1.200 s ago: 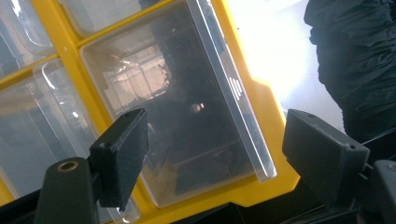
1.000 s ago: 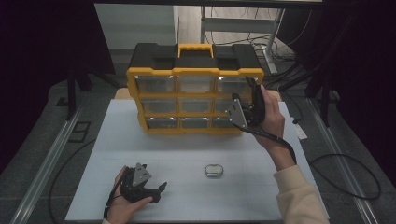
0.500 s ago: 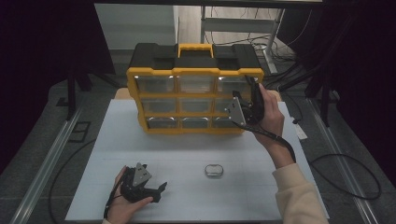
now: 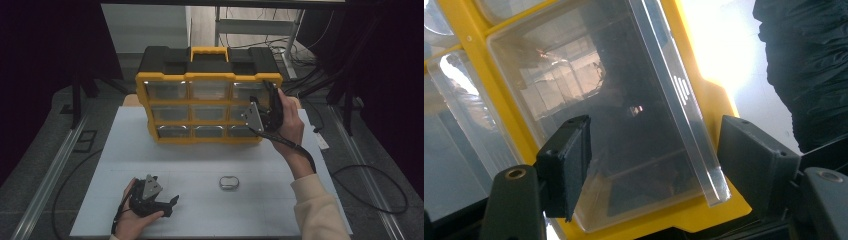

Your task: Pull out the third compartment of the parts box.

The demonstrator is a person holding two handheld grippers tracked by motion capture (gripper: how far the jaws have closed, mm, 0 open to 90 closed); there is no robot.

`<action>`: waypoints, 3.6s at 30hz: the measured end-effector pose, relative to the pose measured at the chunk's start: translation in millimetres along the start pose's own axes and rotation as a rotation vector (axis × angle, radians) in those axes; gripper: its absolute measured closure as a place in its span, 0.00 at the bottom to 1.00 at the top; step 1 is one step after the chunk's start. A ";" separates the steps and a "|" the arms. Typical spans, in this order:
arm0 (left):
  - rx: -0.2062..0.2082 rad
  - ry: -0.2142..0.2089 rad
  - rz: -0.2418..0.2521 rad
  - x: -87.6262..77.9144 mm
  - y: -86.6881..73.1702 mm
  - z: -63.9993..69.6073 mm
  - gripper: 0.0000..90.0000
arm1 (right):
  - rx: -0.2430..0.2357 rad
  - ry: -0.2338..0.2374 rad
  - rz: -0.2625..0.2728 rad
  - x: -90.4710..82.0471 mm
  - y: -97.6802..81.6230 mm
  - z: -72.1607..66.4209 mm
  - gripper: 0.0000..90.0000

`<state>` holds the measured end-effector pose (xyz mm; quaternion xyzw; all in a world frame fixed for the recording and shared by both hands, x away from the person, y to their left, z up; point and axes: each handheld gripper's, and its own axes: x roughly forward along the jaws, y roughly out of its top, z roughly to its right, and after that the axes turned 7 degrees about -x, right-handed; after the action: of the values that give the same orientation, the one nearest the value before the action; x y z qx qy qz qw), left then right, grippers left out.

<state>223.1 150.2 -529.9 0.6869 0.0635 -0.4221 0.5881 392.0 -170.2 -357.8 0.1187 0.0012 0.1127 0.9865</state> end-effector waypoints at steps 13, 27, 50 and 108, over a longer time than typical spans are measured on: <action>-0.001 -0.002 0.001 0.3 0.0 0.3 0.06 | -0.008 -0.035 -0.004 -2.1 0.1 3.5 0.52; 0.000 -0.002 -0.001 0.6 0.0 0.4 0.06 | -0.008 -0.054 -0.010 -3.9 0.4 8.9 0.70; 0.000 0.001 -0.002 1.3 -0.2 0.4 0.06 | 0.004 -0.058 -0.010 -6.5 0.4 11.2 0.78; -0.002 0.006 -0.006 2.0 -0.2 -0.7 0.06 | 0.028 -0.060 0.040 -22.4 -1.3 9.2 0.79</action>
<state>224.7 150.1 -531.4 0.6876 0.0678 -0.4218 0.5871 370.8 -178.6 -349.8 0.1358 -0.0294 0.1287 0.9819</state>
